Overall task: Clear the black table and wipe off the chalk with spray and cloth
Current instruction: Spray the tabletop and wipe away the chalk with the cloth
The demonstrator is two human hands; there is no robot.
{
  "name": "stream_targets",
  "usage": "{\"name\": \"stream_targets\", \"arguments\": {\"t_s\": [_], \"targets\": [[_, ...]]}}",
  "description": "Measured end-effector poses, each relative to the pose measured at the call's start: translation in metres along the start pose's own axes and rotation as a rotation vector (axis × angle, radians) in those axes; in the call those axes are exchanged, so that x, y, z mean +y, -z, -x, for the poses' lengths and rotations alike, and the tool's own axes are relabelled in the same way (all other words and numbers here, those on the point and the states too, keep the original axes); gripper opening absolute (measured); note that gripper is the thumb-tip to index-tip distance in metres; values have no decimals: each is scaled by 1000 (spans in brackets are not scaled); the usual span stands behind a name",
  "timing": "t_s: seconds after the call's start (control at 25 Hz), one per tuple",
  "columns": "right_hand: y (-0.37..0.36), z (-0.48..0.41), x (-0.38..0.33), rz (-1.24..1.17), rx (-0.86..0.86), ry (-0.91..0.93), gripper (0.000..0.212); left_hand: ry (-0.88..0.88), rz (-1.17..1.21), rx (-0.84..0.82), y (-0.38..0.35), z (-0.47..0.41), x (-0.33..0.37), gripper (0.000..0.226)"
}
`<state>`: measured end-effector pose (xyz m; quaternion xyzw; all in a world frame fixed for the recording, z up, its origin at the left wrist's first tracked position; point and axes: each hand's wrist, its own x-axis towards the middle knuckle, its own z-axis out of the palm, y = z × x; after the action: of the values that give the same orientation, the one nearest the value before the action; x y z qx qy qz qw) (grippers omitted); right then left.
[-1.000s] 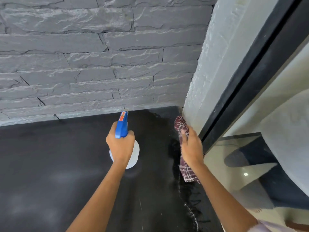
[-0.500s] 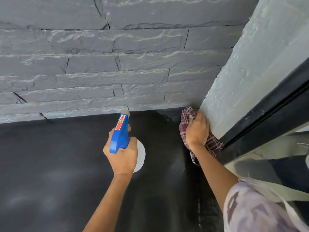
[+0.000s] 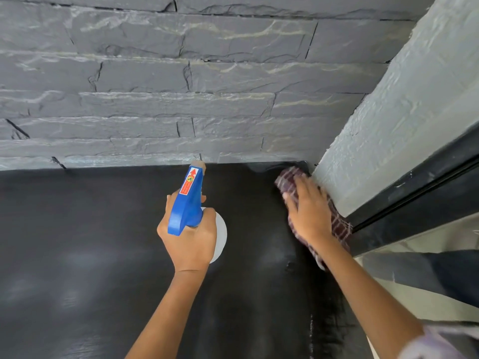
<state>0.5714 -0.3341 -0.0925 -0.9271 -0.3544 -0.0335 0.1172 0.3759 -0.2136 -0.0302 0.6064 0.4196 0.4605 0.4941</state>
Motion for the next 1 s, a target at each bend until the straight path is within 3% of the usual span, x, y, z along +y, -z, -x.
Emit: {"name": "stream_targets", "arguments": {"t_s": [0.08,0.16,0.52,0.6,0.72,0.84,0.92,1.0], "targets": [[2,-36,-12,30,-20,-164,51,-17,-8,-5,-1,2,1,37],[-2,-47,-28,52,-27,-201,49,-9,-6,-2,-1,4,0,37],[-7,-47,-98,-3,-324,496,53,23,-55,16,1,2,4,22],[-5,-24,-81,1,-301,595,53,50,-77,16,0,4,7,21],[-4,-3,-20,65,-97,412,54,88,-100,23,-2,5,5,27],[-1,-31,10,43,-120,84,53,146,-113,43,-4,2,-4,39],[-5,-48,-2,62,-149,27,50,170,-117,59,-4,2,-4,41],[-6,-43,-20,70,-171,106,49,128,-93,66,-3,1,4,38]]}}
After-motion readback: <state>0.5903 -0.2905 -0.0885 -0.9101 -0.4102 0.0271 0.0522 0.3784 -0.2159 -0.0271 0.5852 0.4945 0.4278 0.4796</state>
